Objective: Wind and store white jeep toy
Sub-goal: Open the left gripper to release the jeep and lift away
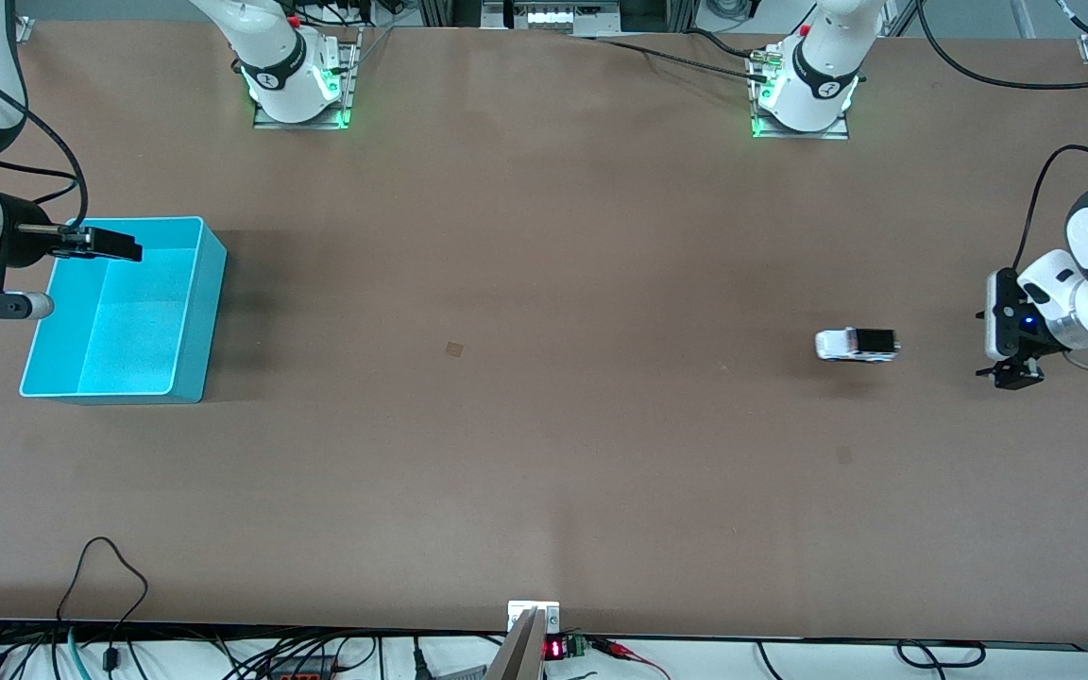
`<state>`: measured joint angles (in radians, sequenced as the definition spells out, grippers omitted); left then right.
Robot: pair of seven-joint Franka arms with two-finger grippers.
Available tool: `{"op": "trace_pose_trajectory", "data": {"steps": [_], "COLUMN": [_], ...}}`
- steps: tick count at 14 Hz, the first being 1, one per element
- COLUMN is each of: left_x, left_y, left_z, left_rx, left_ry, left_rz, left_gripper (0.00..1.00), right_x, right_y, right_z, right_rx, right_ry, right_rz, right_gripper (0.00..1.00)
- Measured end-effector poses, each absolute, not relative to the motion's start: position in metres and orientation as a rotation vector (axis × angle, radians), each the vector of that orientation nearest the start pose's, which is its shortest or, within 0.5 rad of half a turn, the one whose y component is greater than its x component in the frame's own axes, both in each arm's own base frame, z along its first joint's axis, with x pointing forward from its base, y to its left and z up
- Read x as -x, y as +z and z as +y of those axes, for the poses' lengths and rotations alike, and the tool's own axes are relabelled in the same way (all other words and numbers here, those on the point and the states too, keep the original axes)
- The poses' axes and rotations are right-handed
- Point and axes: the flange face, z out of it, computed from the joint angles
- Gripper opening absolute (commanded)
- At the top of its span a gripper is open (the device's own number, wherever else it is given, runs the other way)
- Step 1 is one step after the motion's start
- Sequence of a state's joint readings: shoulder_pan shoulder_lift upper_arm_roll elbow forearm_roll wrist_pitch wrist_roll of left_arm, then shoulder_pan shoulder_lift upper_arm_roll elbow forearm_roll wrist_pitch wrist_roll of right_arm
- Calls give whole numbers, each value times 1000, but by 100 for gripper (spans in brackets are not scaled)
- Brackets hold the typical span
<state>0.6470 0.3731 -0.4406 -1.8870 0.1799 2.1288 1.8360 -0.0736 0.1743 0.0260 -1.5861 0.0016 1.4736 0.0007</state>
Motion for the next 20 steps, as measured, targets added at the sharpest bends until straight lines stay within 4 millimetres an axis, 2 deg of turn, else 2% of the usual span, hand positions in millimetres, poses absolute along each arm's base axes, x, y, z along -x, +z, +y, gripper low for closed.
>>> {"op": "trace_pose_trajectory", "data": {"steps": [4,6,9,12,13,15,20], "left_x": [-620,-625,-626,-629,-630,-636,-650], "left_y": [360,368,370,379,384,398,423], "left_z": [70,32,-16,-53,-62,-67,-58], "left_rx": [2001,2014,2133,2334,2399,2516,2764], "left_ry": [2,-12,-13,-59,-83,-124,-226], "left_rz": [2467,2450,2346,2169,2106,1954,1635], "left_gripper": [100,100,100,100,100,100,100], "right_x": [-582,-582,-582,-582,-582,-582,-582], "right_y": [511,511,511,511,511,511,511], "right_z": [-29,-29,-29,-29,-29,-29,-30], "right_rx": [3096,3096,3096,3096,3096,3095,3089], "right_ry": [447,447,448,448,448,448,447], "right_rz": [74,74,74,74,75,75,3], "right_gripper": [100,100,100,100,100,100,100]}}
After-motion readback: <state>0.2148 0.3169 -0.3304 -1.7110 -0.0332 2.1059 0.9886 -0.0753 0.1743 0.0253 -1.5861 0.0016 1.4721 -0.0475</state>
